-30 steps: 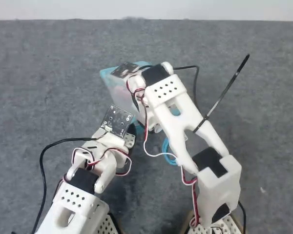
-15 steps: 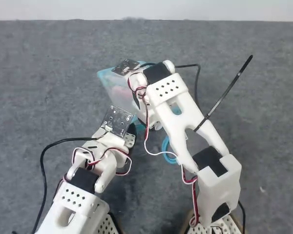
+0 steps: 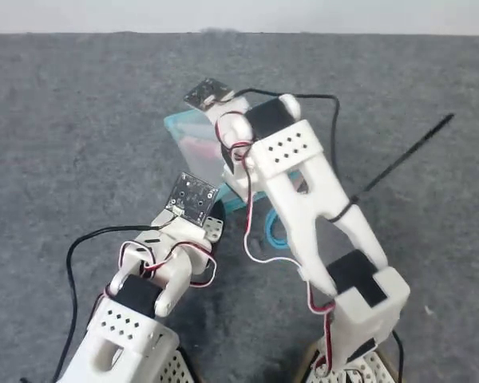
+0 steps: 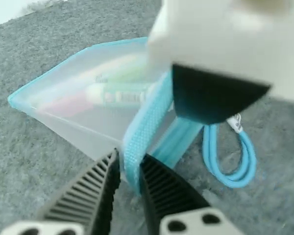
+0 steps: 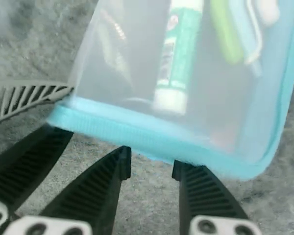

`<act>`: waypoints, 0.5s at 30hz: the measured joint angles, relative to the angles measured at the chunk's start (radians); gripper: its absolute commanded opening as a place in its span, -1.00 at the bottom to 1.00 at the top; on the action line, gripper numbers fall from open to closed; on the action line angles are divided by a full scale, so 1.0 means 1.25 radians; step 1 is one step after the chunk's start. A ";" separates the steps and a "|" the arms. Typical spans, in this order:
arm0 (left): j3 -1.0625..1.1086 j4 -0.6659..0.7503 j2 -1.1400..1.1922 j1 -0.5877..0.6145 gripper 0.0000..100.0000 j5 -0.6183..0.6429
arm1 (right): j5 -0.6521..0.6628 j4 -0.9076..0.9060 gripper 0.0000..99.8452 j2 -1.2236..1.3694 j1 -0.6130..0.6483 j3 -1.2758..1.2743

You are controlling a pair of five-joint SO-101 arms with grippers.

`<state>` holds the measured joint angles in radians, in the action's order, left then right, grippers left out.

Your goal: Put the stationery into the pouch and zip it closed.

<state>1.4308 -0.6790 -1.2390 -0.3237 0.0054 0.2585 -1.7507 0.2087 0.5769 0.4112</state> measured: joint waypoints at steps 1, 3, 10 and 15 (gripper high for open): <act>0.000 0.004 0.000 -0.001 -0.97 0.000 | 0.000 -0.001 -0.67 -0.014 -0.005 0.000; 0.000 0.005 0.000 -0.001 -0.97 0.000 | 0.000 -0.005 -0.67 -0.049 -0.018 0.000; 0.002 -0.001 0.000 0.021 -0.97 -0.007 | 0.002 -0.004 -0.67 -0.254 -0.076 -0.075; 0.002 -0.001 0.000 0.047 -0.97 -0.007 | 0.026 0.098 -0.67 -0.420 -0.115 -0.322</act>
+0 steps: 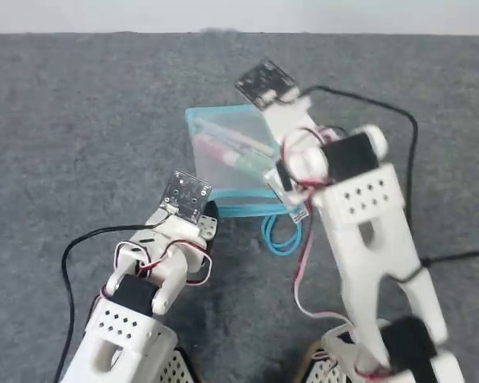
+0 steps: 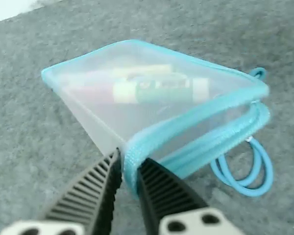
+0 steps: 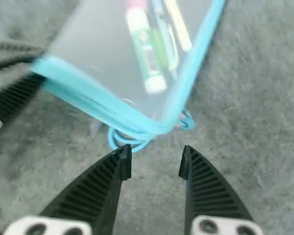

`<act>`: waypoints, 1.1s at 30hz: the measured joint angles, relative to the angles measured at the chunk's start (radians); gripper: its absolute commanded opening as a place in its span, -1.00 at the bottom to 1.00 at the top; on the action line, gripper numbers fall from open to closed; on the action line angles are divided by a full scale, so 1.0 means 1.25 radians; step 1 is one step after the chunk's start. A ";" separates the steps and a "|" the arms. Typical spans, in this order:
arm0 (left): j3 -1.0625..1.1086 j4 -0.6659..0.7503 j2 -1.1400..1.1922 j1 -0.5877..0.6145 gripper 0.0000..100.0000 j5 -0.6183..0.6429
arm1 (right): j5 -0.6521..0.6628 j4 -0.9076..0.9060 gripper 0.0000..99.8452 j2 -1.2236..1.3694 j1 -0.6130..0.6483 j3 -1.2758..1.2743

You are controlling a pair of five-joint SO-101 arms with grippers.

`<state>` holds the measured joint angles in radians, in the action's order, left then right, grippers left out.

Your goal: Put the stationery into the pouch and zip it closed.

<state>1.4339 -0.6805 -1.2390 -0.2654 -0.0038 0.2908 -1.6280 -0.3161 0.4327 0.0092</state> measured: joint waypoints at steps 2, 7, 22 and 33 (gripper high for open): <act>0.000 0.000 0.000 0.026 -0.97 0.000 | 0.001 0.088 -0.67 -0.063 -0.028 -0.130; 0.000 0.000 0.000 0.083 -0.97 0.043 | 0.001 0.368 -0.67 -0.171 -0.037 -0.497; 0.000 0.000 0.000 0.086 -0.97 0.044 | -0.063 0.847 -0.67 -0.268 0.034 -0.956; 0.000 0.000 0.000 0.090 -0.97 0.044 | -0.064 1.116 -0.67 -0.268 0.032 -1.013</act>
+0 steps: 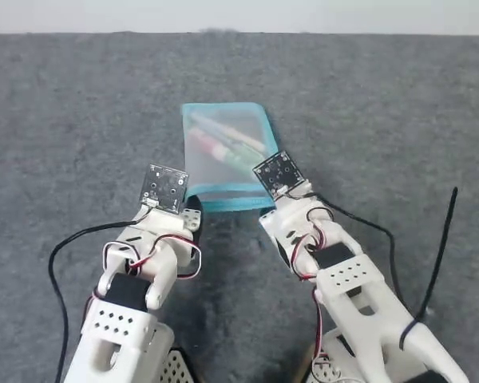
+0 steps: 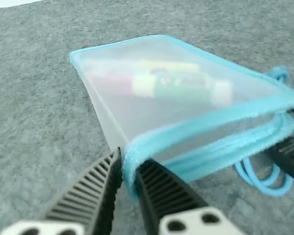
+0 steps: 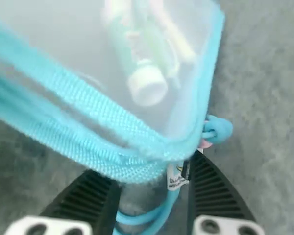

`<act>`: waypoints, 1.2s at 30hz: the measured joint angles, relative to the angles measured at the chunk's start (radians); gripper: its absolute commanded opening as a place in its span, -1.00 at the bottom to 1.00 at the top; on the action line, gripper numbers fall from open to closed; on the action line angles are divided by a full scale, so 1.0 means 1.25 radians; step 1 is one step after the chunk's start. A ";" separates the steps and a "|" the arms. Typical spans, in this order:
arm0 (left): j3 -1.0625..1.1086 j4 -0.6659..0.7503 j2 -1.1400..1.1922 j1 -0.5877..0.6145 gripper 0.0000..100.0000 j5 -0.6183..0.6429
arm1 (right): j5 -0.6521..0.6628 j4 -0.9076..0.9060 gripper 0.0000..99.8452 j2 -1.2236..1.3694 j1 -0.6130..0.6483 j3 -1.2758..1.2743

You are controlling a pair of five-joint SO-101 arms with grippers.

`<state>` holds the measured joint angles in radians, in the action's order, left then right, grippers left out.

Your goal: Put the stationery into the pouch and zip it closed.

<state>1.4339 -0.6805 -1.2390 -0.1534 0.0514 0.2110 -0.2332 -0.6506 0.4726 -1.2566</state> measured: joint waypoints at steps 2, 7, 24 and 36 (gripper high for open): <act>0.000 0.000 0.000 0.001 -0.97 0.000 | 0.000 0.039 -0.67 0.000 0.000 -0.001; 0.000 0.000 0.000 0.001 -0.97 0.005 | 0.000 0.098 -0.67 0.000 0.001 -0.001; 0.000 0.002 0.000 0.001 -0.97 0.006 | 0.015 0.198 -0.94 0.000 0.001 -0.002; -0.002 0.018 0.000 0.007 -0.97 0.000 | 0.190 -0.473 -0.99 -0.093 -0.002 0.239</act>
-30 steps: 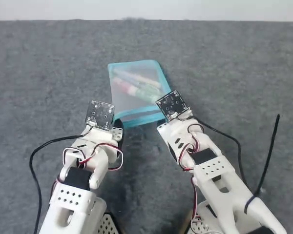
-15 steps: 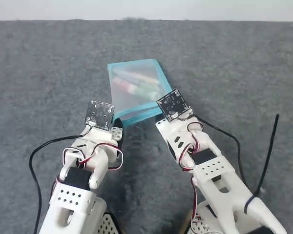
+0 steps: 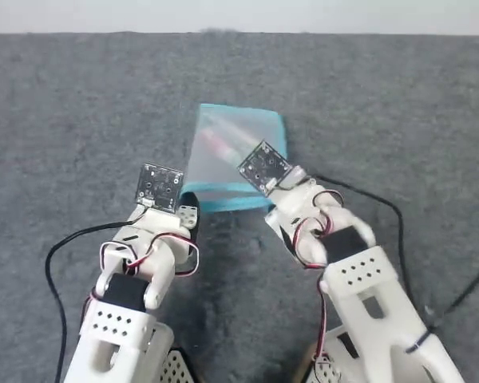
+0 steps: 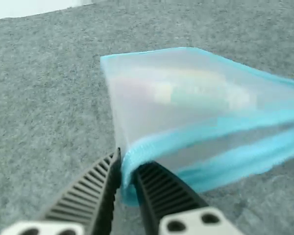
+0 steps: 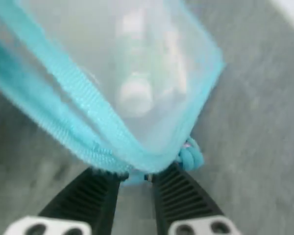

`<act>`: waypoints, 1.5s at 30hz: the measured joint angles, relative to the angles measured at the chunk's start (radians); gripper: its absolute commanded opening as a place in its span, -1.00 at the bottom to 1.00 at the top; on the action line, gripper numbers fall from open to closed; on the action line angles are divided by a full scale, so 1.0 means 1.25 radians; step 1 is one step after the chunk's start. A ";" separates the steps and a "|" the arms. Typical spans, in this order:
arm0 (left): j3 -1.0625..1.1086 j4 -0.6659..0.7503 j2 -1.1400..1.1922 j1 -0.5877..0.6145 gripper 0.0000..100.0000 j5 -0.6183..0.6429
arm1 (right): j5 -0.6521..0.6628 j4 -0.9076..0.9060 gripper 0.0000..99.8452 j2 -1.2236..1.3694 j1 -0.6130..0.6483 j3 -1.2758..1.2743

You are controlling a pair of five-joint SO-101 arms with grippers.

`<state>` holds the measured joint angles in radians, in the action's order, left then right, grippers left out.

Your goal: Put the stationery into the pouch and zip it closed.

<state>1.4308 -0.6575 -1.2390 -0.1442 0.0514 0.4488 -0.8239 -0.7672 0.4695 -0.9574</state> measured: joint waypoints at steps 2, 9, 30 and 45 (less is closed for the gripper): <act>0.001 0.000 0.000 0.000 -0.97 0.000 | -0.028 -0.101 -0.99 -0.012 0.001 0.043; 0.002 0.000 0.000 -0.002 -0.97 0.000 | -0.074 -0.290 -0.99 -0.016 0.005 0.188; 0.002 0.007 0.001 -0.006 -0.97 0.000 | -0.131 -0.117 -0.79 0.037 -0.005 0.005; 0.002 0.007 0.001 -0.006 -0.97 0.000 | -0.039 -0.303 -0.62 -0.241 -0.009 0.012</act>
<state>1.4339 -0.6483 -1.2375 -0.1519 0.0514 0.3997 -1.2029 -1.0679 0.4588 -0.9421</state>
